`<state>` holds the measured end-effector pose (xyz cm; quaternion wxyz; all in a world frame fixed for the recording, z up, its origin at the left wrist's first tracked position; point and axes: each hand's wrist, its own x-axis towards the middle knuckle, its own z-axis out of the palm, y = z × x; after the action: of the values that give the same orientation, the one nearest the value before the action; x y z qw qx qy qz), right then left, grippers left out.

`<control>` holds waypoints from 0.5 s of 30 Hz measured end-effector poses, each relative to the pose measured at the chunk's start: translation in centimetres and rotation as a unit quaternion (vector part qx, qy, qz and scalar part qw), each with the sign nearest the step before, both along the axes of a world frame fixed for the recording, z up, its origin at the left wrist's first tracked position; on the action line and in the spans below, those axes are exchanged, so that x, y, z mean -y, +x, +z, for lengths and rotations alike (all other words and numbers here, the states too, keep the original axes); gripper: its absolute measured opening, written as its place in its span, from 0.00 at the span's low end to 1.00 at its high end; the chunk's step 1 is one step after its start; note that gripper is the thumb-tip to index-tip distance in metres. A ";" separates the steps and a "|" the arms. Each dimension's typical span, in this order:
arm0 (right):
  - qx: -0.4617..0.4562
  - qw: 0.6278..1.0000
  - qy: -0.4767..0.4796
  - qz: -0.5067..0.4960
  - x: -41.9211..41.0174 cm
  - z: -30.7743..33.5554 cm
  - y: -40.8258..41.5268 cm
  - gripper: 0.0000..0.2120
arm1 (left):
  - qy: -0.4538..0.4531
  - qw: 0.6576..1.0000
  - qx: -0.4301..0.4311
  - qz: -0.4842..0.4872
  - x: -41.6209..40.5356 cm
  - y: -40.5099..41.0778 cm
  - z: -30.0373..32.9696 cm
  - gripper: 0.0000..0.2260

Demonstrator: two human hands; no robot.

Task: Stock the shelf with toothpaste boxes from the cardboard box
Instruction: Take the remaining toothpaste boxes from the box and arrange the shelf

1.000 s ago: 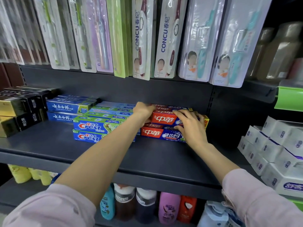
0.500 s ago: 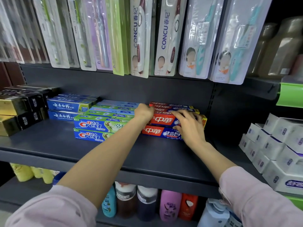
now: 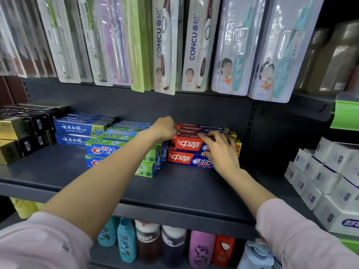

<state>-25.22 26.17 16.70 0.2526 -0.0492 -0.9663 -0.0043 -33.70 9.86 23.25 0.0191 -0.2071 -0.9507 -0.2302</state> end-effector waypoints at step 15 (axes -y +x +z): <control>0.003 0.996 -0.061 0.063 0.7 0.6 -0.7 0.23 | -0.188 0.954 -0.235 0.000 0.1 1.3 -1.4 0.20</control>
<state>-25.93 25.47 17.33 0.2460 -0.0032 -0.9667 0.0708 -32.43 9.72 21.84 0.2025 -0.2550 -0.9455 0.0074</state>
